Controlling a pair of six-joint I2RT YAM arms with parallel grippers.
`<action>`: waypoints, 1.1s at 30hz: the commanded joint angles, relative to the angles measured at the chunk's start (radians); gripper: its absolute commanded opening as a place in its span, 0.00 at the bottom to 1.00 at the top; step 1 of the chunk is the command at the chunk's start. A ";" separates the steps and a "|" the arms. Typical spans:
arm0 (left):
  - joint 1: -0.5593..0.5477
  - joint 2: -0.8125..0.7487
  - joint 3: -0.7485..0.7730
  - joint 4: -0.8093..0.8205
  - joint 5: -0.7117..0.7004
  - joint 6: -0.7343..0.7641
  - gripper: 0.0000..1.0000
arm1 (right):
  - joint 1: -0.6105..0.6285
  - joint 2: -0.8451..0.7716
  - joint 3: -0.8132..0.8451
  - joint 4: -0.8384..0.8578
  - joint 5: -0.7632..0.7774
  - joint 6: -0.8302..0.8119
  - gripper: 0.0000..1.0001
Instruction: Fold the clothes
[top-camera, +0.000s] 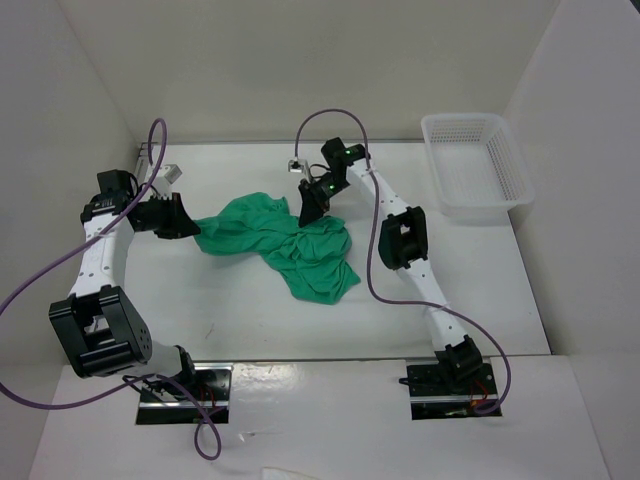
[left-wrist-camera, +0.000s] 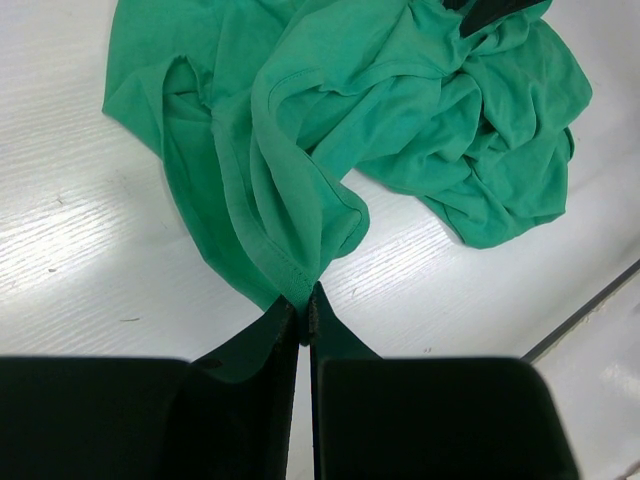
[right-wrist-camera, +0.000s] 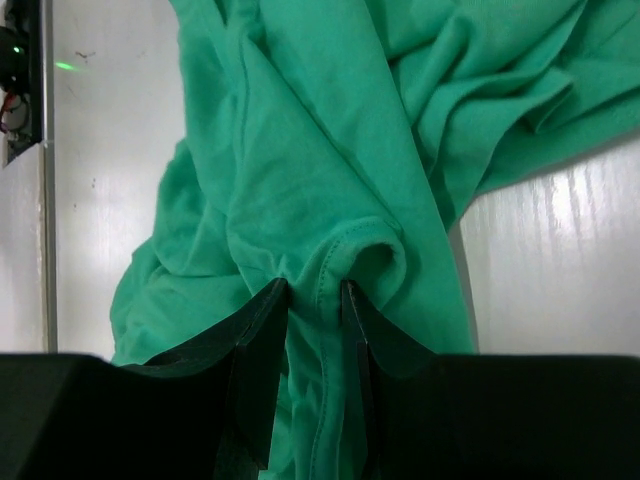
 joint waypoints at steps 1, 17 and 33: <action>-0.001 0.005 -0.005 0.006 0.034 0.020 0.12 | 0.001 -0.049 -0.044 -0.019 0.019 -0.030 0.36; -0.001 0.005 -0.005 0.006 0.043 0.020 0.12 | -0.008 -0.080 -0.087 -0.019 -0.018 -0.049 0.28; -0.022 -0.013 -0.005 -0.022 0.061 0.038 0.12 | -0.017 -0.133 0.355 -0.019 0.040 0.198 0.09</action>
